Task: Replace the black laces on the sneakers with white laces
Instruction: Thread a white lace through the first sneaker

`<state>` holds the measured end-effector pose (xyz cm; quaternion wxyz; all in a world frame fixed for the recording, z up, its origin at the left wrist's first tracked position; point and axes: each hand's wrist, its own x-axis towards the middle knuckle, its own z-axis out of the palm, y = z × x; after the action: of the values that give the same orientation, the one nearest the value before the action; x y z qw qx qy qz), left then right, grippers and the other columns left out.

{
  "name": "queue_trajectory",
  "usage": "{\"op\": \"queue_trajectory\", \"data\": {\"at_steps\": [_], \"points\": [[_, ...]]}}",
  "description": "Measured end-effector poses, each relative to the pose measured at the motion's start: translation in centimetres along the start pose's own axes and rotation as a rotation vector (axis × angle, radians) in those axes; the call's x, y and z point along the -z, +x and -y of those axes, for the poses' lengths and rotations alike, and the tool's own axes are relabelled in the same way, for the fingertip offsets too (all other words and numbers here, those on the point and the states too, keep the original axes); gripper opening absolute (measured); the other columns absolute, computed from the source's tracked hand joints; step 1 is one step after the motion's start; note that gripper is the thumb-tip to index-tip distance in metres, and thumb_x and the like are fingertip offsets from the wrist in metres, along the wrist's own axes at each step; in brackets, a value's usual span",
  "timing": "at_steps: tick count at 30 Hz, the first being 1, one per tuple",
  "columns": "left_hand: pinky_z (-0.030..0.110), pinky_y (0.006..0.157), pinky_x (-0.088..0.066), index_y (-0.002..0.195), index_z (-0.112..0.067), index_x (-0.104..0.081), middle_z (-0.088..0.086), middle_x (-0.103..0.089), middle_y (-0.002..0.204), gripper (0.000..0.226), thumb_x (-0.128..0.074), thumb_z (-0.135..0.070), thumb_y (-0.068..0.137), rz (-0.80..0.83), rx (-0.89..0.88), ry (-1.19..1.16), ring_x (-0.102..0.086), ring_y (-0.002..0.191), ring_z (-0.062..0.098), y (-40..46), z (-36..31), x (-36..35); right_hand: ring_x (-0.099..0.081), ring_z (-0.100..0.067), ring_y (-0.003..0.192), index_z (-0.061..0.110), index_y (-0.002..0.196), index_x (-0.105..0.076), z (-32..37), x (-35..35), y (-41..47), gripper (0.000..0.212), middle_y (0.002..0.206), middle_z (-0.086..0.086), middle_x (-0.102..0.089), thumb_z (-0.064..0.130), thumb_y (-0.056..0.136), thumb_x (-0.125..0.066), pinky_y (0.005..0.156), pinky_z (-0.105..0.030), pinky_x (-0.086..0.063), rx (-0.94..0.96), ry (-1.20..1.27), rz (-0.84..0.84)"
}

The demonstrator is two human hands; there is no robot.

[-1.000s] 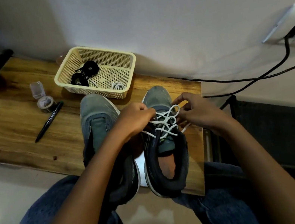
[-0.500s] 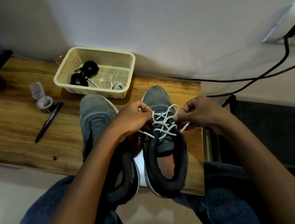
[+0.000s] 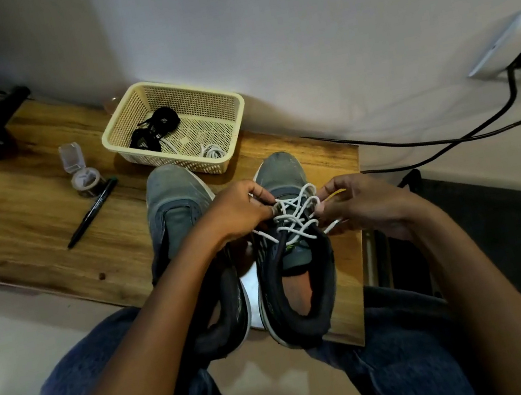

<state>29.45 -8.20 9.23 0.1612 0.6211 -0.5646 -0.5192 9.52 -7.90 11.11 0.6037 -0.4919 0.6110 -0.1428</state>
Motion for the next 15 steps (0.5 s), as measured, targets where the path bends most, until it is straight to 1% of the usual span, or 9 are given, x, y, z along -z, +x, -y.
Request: {"op": "queue_trajectory", "data": {"at_steps": [2, 5, 7, 9, 10, 11, 12, 13, 15], "points": [[0.027, 0.073, -0.046, 0.096, -0.017, -0.064, 0.003, -0.065, 0.087, 0.011, -0.066, -0.011, 0.088, -0.009, -0.002, 0.017, -0.06, 0.081, 0.017, 0.17, 0.12, -0.04, -0.069, -0.015, 0.073, 0.006, 0.096, -0.064, -0.01, -0.18, 0.09, 0.014, 0.085, -0.01, -0.073, 0.0, 0.084, -0.069, 0.064, -0.025, -0.055, 0.045, -0.139, -0.015], [0.027, 0.074, -0.047, 0.094, -0.019, -0.064, 0.004, -0.065, 0.089, 0.01, -0.066, -0.012, 0.088, -0.013, -0.003, 0.021, -0.061, 0.082, 0.017, 0.28, 0.21, -0.06, -0.067, -0.018, 0.07, 0.007, 0.083, -0.064, -0.15, -0.35, 0.4, 0.008, 0.079, -0.011, -0.07, -0.001, 0.086, -0.066, 0.062, -0.026, -0.054, 0.095, -0.218, -0.066], [0.03, 0.078, -0.049, 0.096, -0.018, -0.064, 0.004, -0.066, 0.092, 0.01, -0.066, -0.012, 0.088, -0.009, -0.003, 0.025, -0.062, 0.085, 0.018, 0.25, 0.2, -0.03, -0.068, -0.022, 0.075, 0.008, 0.084, -0.057, -0.11, -0.23, 0.34, 0.011, 0.084, -0.015, -0.069, 0.002, 0.093, -0.057, 0.057, -0.025, -0.055, 0.053, -0.094, -0.07], [0.034, 0.084, -0.05, 0.098, -0.016, -0.065, 0.007, -0.068, 0.096, 0.011, -0.066, -0.012, 0.088, -0.008, -0.002, 0.023, -0.064, 0.089, 0.021, 0.22, 0.21, -0.02, -0.068, -0.024, 0.079, 0.008, 0.088, -0.053, -0.02, -0.04, 0.1, 0.01, 0.089, -0.017, -0.069, 0.004, 0.097, -0.051, 0.048, -0.019, -0.049, 0.003, 0.062, -0.04], [0.035, 0.085, -0.05, 0.098, -0.016, -0.065, 0.008, -0.068, 0.097, 0.011, -0.066, -0.012, 0.088, -0.007, -0.002, 0.023, -0.064, 0.089, 0.022, 0.21, 0.17, -0.04, -0.068, -0.022, 0.079, 0.007, 0.089, -0.055, 0.05, 0.04, -0.04, 0.007, 0.089, -0.016, -0.069, 0.005, 0.096, -0.053, 0.047, -0.018, -0.048, 0.004, 0.059, -0.025], [0.036, 0.086, -0.05, 0.098, -0.016, -0.065, 0.008, -0.068, 0.096, 0.011, -0.066, -0.012, 0.088, -0.008, -0.003, 0.024, -0.064, 0.089, 0.022, 0.19, 0.15, -0.06, -0.068, -0.019, 0.078, 0.006, 0.091, -0.059, 0.03, 0.09, -0.09, 0.003, 0.088, -0.013, -0.07, 0.006, 0.093, -0.058, 0.051, -0.018, -0.049, 0.02, 0.01, -0.015], [0.036, 0.086, -0.05, 0.097, -0.016, -0.065, 0.008, -0.068, 0.096, 0.011, -0.066, -0.012, 0.088, -0.01, -0.004, 0.027, -0.064, 0.09, 0.022, 0.19, 0.14, -0.05, -0.069, -0.015, 0.075, 0.006, 0.092, -0.062, 0.07, 0.01, -0.15, 0.003, 0.085, -0.009, -0.071, 0.008, 0.09, -0.064, 0.054, -0.019, -0.05, 0.038, -0.049, -0.01], [0.036, 0.085, -0.05, 0.097, -0.016, -0.065, 0.008, -0.068, 0.096, 0.01, -0.066, -0.012, 0.088, -0.013, -0.003, 0.029, -0.064, 0.09, 0.022, 0.18, 0.13, -0.05, -0.068, -0.011, 0.072, 0.006, 0.093, -0.065, -0.03, -0.06, -0.08, 0.008, 0.081, -0.006, -0.072, 0.009, 0.086, -0.068, 0.055, -0.018, -0.05, 0.05, -0.096, -0.015], [0.035, 0.085, -0.05, 0.097, -0.016, -0.064, 0.008, -0.068, 0.096, 0.01, -0.065, -0.012, 0.088, -0.013, -0.003, 0.027, -0.064, 0.091, 0.022, 0.11, 0.13, -0.04, -0.066, -0.01, 0.066, 0.004, 0.091, -0.066, 0.03, -0.36, 0.0, 0.012, 0.077, -0.006, -0.071, 0.009, 0.082, -0.073, 0.052, -0.015, -0.048, 0.067, -0.139, -0.052]]}}
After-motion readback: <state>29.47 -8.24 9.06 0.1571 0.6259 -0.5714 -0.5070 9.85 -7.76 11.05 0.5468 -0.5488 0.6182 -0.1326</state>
